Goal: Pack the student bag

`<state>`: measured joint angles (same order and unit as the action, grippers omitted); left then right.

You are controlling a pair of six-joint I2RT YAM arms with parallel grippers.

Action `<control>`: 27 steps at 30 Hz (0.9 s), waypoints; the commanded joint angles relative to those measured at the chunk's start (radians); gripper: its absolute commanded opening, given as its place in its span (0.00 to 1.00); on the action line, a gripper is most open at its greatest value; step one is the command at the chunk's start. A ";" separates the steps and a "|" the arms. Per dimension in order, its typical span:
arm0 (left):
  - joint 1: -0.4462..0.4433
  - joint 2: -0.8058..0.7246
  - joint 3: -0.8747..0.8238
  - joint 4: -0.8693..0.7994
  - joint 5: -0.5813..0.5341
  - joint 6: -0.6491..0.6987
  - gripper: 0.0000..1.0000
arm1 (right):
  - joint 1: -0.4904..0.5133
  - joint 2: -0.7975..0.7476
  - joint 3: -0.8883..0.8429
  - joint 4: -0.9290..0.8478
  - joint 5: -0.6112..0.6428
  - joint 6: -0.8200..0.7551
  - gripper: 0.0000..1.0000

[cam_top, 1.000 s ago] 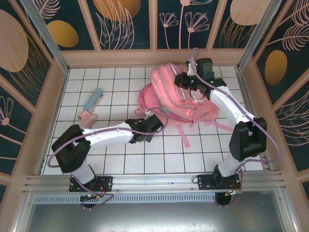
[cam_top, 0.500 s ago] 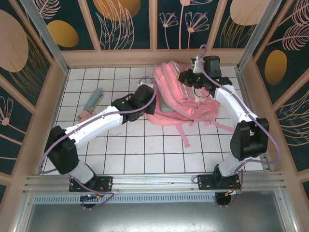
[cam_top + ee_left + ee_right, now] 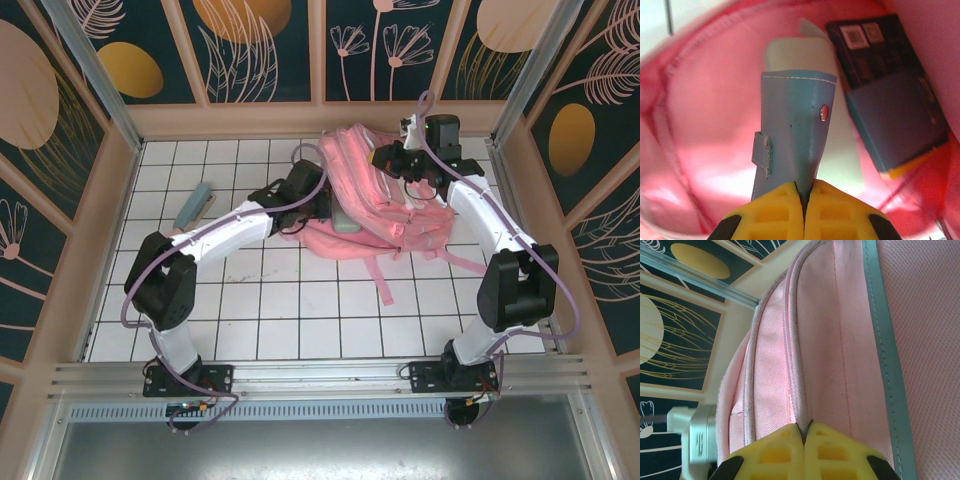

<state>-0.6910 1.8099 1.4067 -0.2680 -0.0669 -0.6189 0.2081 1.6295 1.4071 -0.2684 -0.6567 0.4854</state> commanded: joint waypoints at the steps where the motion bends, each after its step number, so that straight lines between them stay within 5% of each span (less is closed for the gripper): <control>1: 0.027 0.049 0.041 0.037 -0.037 -0.020 0.00 | -0.016 -0.065 -0.002 0.075 -0.024 0.018 0.00; 12: 0.038 0.326 0.301 -0.120 -0.135 0.002 0.00 | -0.011 -0.053 -0.006 0.074 -0.017 0.018 0.00; 15: 0.038 0.342 0.318 -0.120 -0.094 0.007 0.23 | -0.006 -0.046 -0.007 0.075 -0.015 0.018 0.00; 20: 0.039 0.301 0.291 -0.111 -0.107 0.013 0.48 | -0.002 -0.036 -0.009 0.074 -0.011 0.013 0.00; 27: 0.053 0.207 0.237 -0.118 -0.119 0.016 0.51 | 0.003 -0.019 -0.008 0.074 -0.006 0.007 0.00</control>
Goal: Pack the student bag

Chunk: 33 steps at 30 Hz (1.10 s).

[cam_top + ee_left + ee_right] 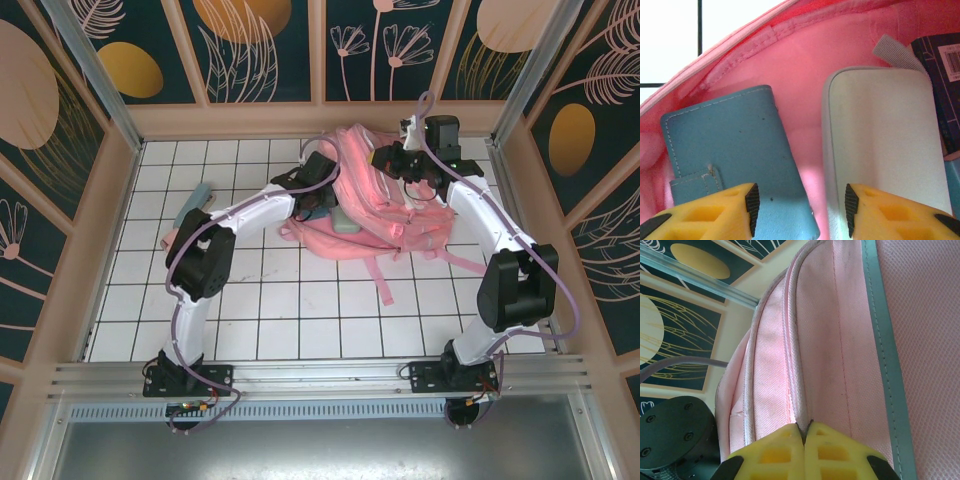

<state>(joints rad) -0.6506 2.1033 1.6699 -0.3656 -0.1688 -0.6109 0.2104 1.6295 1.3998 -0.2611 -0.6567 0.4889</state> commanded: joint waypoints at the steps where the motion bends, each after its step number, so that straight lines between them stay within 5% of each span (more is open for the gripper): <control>1: 0.017 -0.110 -0.041 -0.015 -0.015 0.007 0.55 | 0.004 -0.016 -0.001 0.066 -0.005 0.001 0.00; 10: 0.137 -0.348 -0.226 0.007 0.012 0.022 0.74 | 0.054 0.020 -0.004 0.074 0.021 -0.013 0.00; 17: 0.319 -0.472 -0.381 0.002 0.017 0.069 0.98 | 0.097 0.056 0.026 0.089 0.020 -0.003 0.00; 26: 0.547 -0.474 -0.469 0.000 -0.006 0.143 0.99 | 0.122 0.072 0.045 0.092 0.021 0.002 0.00; 33: 0.642 -0.420 -0.468 0.015 -0.035 0.208 0.99 | 0.121 0.070 0.049 0.088 0.021 0.000 0.00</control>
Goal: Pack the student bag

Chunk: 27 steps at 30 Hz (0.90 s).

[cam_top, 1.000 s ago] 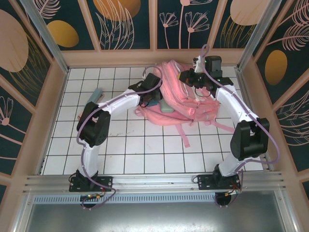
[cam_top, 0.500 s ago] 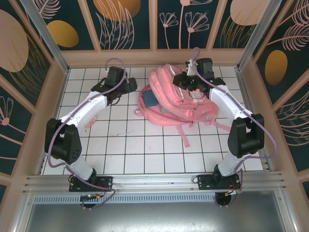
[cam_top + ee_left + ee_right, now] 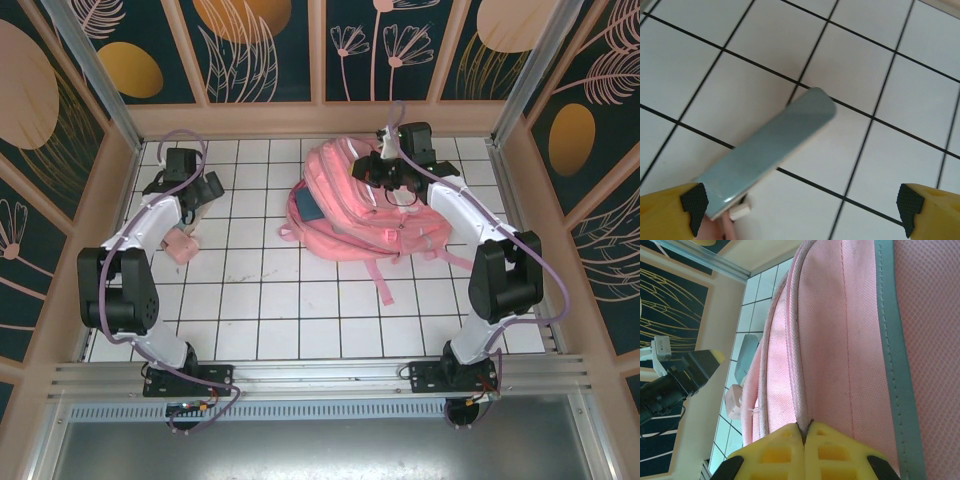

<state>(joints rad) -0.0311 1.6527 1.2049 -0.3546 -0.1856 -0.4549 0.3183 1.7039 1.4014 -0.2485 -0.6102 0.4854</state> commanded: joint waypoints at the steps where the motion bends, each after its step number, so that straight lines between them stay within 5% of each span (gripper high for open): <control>1: 0.034 0.042 -0.001 0.006 -0.016 0.060 0.98 | 0.013 -0.004 0.049 0.075 -0.024 0.004 0.00; 27: 0.074 0.314 0.106 0.068 -0.018 0.196 0.93 | 0.011 0.023 0.100 0.035 -0.023 -0.001 0.00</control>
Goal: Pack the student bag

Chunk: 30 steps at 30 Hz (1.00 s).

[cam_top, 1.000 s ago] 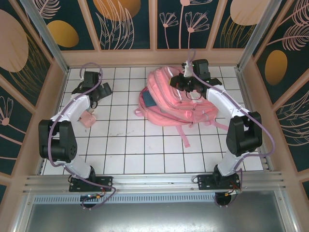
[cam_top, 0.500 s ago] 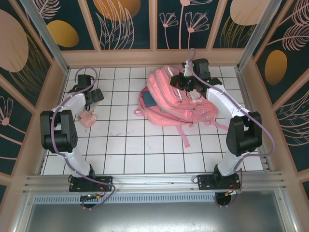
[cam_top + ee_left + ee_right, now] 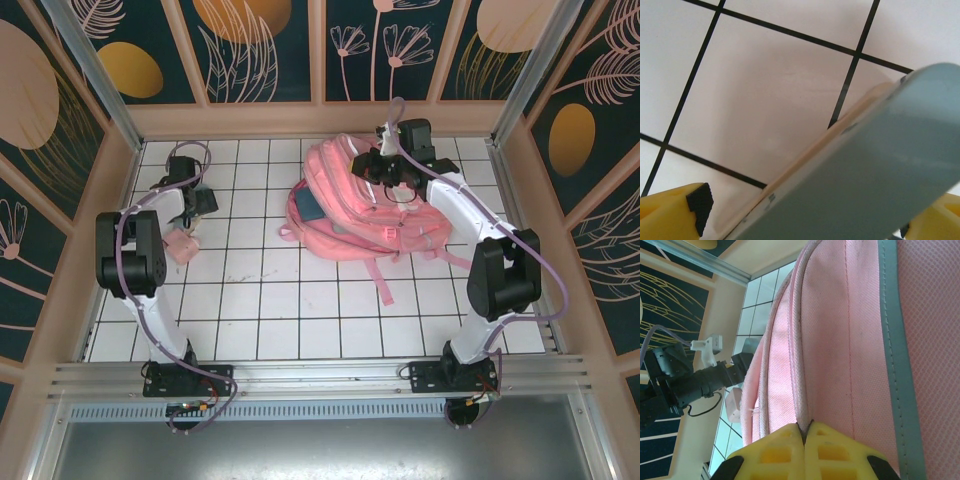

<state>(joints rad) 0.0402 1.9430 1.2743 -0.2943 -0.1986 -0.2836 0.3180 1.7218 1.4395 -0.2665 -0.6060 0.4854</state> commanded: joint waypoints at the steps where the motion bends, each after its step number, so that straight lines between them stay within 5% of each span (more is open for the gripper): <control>1: 0.003 0.032 0.041 0.009 -0.001 0.027 0.93 | 0.013 0.006 0.062 0.053 -0.028 -0.001 0.00; 5: 0.003 0.063 0.068 0.008 0.023 0.037 0.89 | 0.014 0.006 0.061 0.049 -0.026 -0.001 0.00; 18: 0.003 0.050 0.069 0.012 0.138 0.028 0.50 | 0.024 0.007 0.041 0.066 -0.026 0.011 0.00; 22: 0.003 0.051 0.068 0.006 0.138 0.024 0.28 | 0.026 0.004 0.040 0.067 -0.024 0.010 0.00; 30: 0.001 -0.057 0.014 0.010 0.270 -0.054 0.10 | 0.018 -0.021 0.021 0.069 -0.010 0.008 0.00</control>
<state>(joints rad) 0.0402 1.9694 1.3083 -0.2897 -0.0135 -0.2890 0.3283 1.7313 1.4448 -0.2726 -0.5953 0.4858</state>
